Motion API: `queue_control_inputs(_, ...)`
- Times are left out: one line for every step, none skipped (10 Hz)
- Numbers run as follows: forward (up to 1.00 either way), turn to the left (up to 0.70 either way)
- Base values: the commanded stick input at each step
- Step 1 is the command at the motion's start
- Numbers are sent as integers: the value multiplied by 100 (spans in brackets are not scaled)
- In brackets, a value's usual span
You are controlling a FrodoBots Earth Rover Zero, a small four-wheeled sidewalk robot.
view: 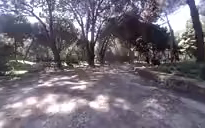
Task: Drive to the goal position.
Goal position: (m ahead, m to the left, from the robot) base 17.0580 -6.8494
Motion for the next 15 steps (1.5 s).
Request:
queue_control_inputs(85, 0)
queue_control_inputs(85, 0)
queue_control_inputs(85, 0)
queue_control_inputs(85, 0)
queue_control_inputs(85, 0)
queue_control_inputs(85, 0)
queue_control_inputs(85, 0)
queue_control_inputs(85, 0)
queue_control_inputs(85, 0)
queue_control_inputs(85, 0)
queue_control_inputs(85, 0)
queue_control_inputs(85, 0)
queue_control_inputs(85, 0)
queue_control_inputs(85, 0)
queue_control_inputs(85, 0)
